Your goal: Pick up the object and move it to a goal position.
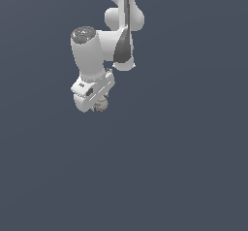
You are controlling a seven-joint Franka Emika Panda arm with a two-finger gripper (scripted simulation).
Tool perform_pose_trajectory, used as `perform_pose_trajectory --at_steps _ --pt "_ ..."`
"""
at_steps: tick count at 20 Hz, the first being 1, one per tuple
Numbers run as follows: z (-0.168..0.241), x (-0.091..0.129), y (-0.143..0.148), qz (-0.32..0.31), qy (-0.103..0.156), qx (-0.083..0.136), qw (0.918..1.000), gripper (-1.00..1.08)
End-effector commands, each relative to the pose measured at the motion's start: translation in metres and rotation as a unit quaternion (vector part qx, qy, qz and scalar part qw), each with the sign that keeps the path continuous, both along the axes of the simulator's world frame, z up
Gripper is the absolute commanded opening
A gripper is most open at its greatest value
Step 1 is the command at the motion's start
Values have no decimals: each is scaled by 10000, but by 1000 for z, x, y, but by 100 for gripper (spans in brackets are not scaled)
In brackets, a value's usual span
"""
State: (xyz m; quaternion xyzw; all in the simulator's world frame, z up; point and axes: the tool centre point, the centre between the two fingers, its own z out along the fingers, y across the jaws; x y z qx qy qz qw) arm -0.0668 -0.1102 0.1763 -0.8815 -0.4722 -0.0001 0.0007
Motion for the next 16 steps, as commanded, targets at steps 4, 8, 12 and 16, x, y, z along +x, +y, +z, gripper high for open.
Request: perform_pose_trajectory --at_steps 4,8,12,16 --pt "42 -10 -42 6 -8 6 10000 -100" --pt "63 -15 -64 5 -6 3 10000 -100" --pt "75 -17 -78 5 -5 1 10000 -100" --pt "79 -18 -82 4 -4 -2 10000 -100"
